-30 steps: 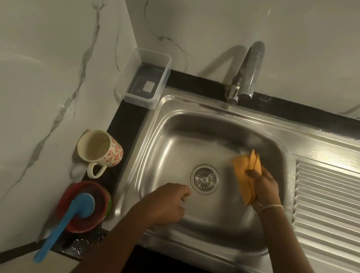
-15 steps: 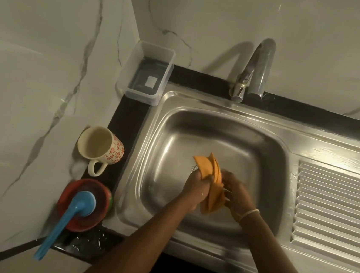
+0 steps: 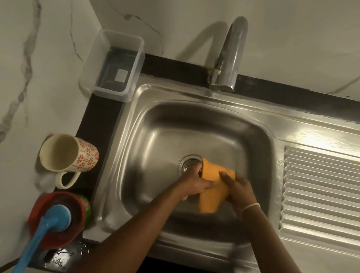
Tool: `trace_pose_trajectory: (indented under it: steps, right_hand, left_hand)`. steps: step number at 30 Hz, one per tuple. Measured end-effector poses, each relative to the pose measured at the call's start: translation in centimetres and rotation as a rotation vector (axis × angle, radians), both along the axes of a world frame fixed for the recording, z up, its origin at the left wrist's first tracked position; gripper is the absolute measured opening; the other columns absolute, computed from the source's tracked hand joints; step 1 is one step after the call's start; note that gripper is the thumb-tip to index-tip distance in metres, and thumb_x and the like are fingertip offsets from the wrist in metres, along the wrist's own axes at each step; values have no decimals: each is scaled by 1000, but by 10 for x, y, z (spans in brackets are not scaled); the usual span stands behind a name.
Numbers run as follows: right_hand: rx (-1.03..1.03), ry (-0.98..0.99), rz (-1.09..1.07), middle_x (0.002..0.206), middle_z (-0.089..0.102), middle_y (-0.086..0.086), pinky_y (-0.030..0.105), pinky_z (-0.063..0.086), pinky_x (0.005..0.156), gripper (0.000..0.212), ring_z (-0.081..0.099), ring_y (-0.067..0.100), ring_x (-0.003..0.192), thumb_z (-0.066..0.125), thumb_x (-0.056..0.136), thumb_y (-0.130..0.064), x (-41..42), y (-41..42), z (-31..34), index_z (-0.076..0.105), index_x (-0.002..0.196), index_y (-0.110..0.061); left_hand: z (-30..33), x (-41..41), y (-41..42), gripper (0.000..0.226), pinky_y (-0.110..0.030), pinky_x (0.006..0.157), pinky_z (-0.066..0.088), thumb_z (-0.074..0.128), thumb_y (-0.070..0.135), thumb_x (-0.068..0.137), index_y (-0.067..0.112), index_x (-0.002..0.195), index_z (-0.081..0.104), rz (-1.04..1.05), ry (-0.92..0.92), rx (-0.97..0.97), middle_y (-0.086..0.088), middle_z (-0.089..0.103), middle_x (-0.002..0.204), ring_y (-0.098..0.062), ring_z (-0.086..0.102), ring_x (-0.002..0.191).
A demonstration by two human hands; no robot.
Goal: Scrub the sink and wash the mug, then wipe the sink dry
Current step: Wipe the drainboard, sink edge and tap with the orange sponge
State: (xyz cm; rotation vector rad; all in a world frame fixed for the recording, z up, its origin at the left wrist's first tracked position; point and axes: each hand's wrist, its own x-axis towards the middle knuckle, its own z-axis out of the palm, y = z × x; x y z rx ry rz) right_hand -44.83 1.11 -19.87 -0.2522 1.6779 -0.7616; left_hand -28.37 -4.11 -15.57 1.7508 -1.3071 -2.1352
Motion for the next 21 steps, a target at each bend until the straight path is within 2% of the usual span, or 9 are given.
trace_pose_trajectory:
  steps: [2, 4, 7, 9, 10, 13, 16, 18, 21]
  right_hand:
    - [-93, 255, 128, 109, 70, 13, 38, 55, 76, 33, 66, 35, 103, 67, 93, -27, -4, -8, 10, 64, 121, -10]
    - [-133, 489, 272, 107, 70, 13, 32, 46, 76, 28, 66, 34, 103, 60, 96, -20, -8, -17, 15, 62, 123, -12]
    - [-143, 740, 396, 108, 69, 21, 39, 48, 79, 34, 65, 41, 97, 52, 99, -18, -7, -32, 15, 53, 133, -20]
    - [-97, 804, 444, 107, 68, 24, 44, 50, 78, 31, 65, 45, 96, 48, 100, -22, -5, -41, 9, 51, 130, -21]
    - [-53, 813, 472, 108, 68, 25, 45, 51, 78, 29, 64, 46, 96, 46, 100, -24, -5, -44, 5, 51, 128, -19]
    - [55, 835, 526, 111, 66, 27, 44, 49, 79, 31, 63, 46, 99, 43, 102, -25, -5, -48, -4, 51, 130, -14]
    - [82, 995, 552, 125, 54, 23, 48, 49, 80, 41, 59, 46, 106, 42, 101, -18, -5, -43, -7, 39, 141, -13]
    - [99, 1203, 632, 136, 42, 22, 49, 49, 76, 53, 50, 45, 113, 46, 96, -10, -4, -35, -11, 32, 147, -13]
    - [-17, 1385, 908, 149, 37, 27, 52, 47, 83, 65, 44, 45, 117, 59, 84, -7, 12, -20, -16, 42, 146, -7]
  left_hand:
    - [-3, -2, 2, 80, -36, 88, 52, 76, 18, 81, 26, 146, 30, -10, 26, 45, -3, 52, 132, -19, 55, 111]
    - [-5, -6, 4, 84, -35, 82, 54, 71, 5, 84, 30, 150, 24, -27, 106, 76, -5, 50, 132, -19, 55, 108]
    - [-8, -7, 5, 93, -27, 75, 55, 64, -4, 86, 36, 153, 13, -7, 135, 34, -9, 35, 147, -20, 52, 114]
    - [-13, -4, 7, 96, -26, 81, 52, 67, -1, 84, 36, 153, 10, -30, 75, -32, -8, 25, 154, -20, 46, 123]
    - [-14, -1, 9, 96, -27, 84, 50, 67, -1, 83, 36, 153, 12, -54, 57, -56, -9, 26, 153, -20, 47, 122]
    - [-22, 11, 14, 86, -25, 79, 51, 64, -5, 83, 33, 149, 23, -108, 63, -113, -15, 47, 130, -21, 61, 102]
    - [-29, 24, 13, 77, -28, 75, 52, 67, -2, 83, 30, 143, 31, -167, 47, -164, -10, 57, 108, -11, 58, 78]
    - [-30, 29, 14, 72, -24, 70, 50, 69, 0, 83, 23, 142, 33, -184, 33, -175, -7, 58, 104, -6, 56, 71]
    - [-29, 31, 16, 62, -20, 72, 49, 70, 4, 83, 15, 136, 38, -133, -19, -259, -5, 61, 102, -2, 57, 68]
